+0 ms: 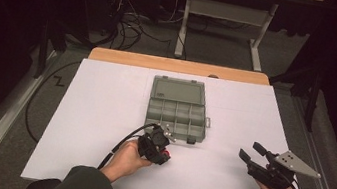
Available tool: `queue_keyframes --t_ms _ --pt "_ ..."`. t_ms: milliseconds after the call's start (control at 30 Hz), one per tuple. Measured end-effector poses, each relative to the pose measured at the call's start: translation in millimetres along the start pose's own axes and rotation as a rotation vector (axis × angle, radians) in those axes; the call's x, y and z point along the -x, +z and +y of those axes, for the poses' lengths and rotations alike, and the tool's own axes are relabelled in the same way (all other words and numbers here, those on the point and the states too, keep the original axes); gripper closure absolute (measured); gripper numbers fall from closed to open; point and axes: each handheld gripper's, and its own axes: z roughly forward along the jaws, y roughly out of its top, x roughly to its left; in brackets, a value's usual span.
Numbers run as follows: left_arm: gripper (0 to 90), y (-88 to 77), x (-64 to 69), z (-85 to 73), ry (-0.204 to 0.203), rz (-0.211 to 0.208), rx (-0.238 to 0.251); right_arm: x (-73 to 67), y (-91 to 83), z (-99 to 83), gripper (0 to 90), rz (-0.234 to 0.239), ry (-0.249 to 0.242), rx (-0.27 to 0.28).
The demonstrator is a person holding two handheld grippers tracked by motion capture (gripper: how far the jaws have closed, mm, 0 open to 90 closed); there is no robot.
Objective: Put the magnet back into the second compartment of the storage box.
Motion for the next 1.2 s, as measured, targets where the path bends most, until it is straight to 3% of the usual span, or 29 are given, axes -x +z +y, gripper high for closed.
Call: queue_keyframes --t_ms 333,967,1200 --pt "61.9 -2.2 -0.8 0.2 0.004 0.017 0.001 -0.2 0.2 -0.1 40.1 -0.001 -0.002 -0.001" --pt "61.9 -18.4 -9.2 4.2 -0.049 0.013 0.071 -0.7 0.5 -0.1 40.5 0.005 -0.005 0.000" --pt "61.9 -22.4 -10.3 9.6 -0.052 0.013 0.080 -0.6 0.5 -0.3 40.5 0.006 -0.005 -0.001"
